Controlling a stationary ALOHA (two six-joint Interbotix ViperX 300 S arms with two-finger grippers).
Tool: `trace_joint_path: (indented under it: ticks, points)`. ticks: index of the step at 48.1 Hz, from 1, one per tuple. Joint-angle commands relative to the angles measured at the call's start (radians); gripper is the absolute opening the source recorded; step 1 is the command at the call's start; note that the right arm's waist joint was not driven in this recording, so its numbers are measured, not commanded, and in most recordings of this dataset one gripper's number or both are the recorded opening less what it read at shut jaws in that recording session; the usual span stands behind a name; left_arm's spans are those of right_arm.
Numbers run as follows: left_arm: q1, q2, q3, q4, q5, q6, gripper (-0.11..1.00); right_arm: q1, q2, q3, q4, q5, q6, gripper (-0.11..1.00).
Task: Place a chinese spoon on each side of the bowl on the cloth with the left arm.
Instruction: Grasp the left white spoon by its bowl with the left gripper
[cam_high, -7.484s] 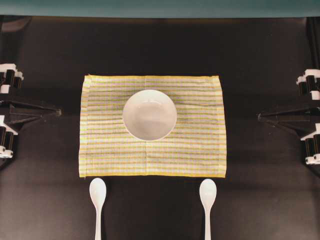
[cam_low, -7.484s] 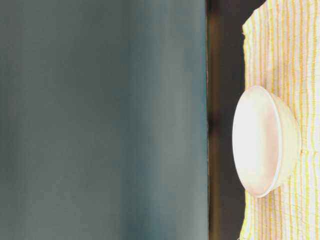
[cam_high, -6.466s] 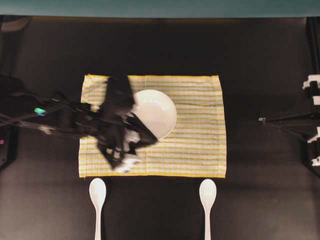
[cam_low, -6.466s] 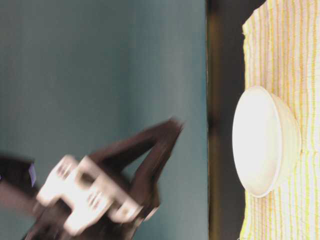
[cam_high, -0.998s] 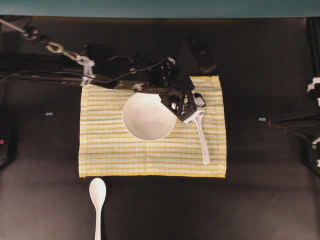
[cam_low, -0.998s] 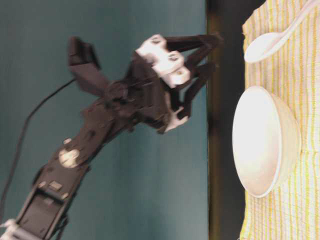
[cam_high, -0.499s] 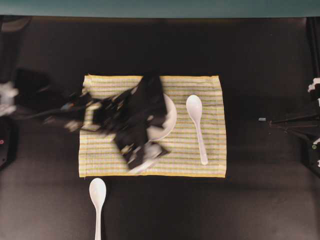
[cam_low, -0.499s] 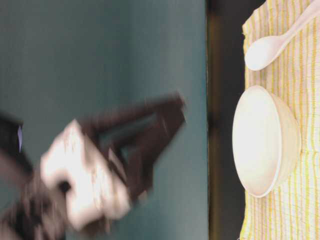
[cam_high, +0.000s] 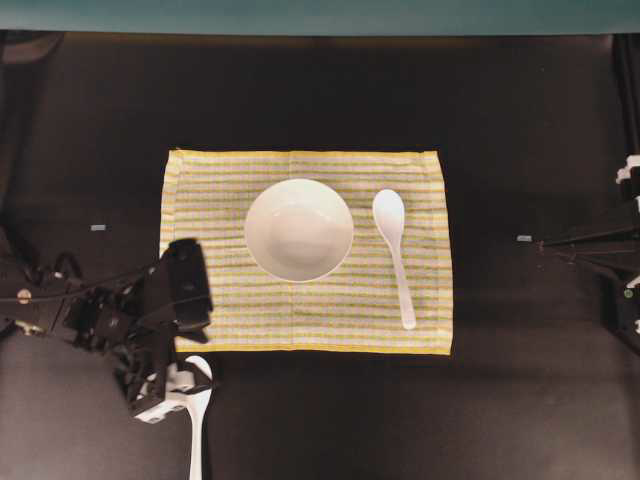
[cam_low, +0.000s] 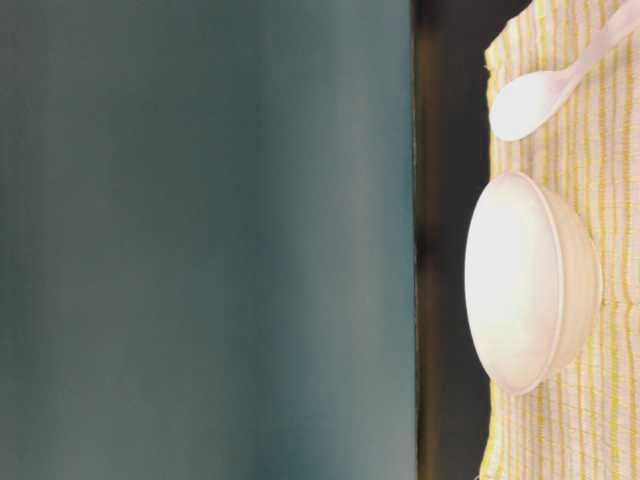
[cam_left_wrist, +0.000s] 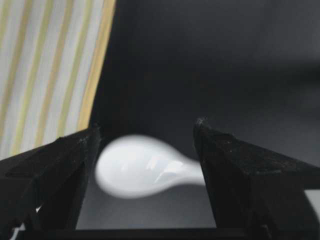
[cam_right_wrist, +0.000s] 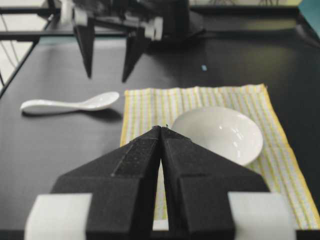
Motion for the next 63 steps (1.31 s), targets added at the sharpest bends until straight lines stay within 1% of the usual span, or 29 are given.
trace_joint_path:
  ticks: [1, 6, 12, 23, 27, 34, 39, 47, 52, 54, 63]
  points:
    - [-0.003, 0.0, 0.049, 0.005, -0.017, -0.035, 0.72, 0.0, 0.005, -0.006, 0.003, -0.009, 0.005, 0.01]
    - [-0.003, 0.002, 0.075, 0.005, -0.034, -0.037, 0.72, -0.002, 0.005, -0.006, 0.003, -0.009, 0.005, 0.01]
    - [-0.002, 0.015, 0.086, 0.003, -0.087, -0.035, 0.72, -0.002, 0.005, -0.006, 0.003, -0.011, 0.005, 0.01]
    - [-0.003, 0.109, 0.083, 0.005, -0.163, -0.035, 0.72, -0.002, 0.005, -0.005, 0.002, -0.011, 0.005, 0.01]
    - [-0.005, 0.132, 0.072, 0.003, -0.176, -0.035, 0.71, -0.002, 0.005, -0.005, 0.003, -0.008, 0.005, 0.01]
    - [-0.005, 0.133, 0.066, 0.003, -0.178, -0.034, 0.69, -0.002, 0.005, -0.005, 0.003, -0.006, 0.005, 0.01]
    - [-0.005, 0.121, 0.066, 0.003, -0.176, -0.028, 0.59, -0.002, 0.005, -0.005, 0.002, -0.008, 0.005, 0.01]
    - [-0.005, 0.08, 0.072, 0.003, -0.164, -0.021, 0.27, -0.002, 0.005, -0.005, 0.003, -0.008, 0.005, 0.01]
    - [-0.003, 0.04, 0.078, 0.005, -0.132, -0.015, 0.09, -0.002, 0.005, -0.005, 0.003, -0.009, 0.005, 0.01]
    - [0.0, 0.025, 0.078, 0.005, -0.117, -0.008, 0.07, -0.002, 0.005, -0.005, 0.002, -0.011, 0.005, 0.01]
    - [0.023, -0.055, 0.048, 0.005, -0.046, 0.051, 0.07, -0.002, 0.005, -0.005, 0.002, -0.012, 0.005, 0.01]
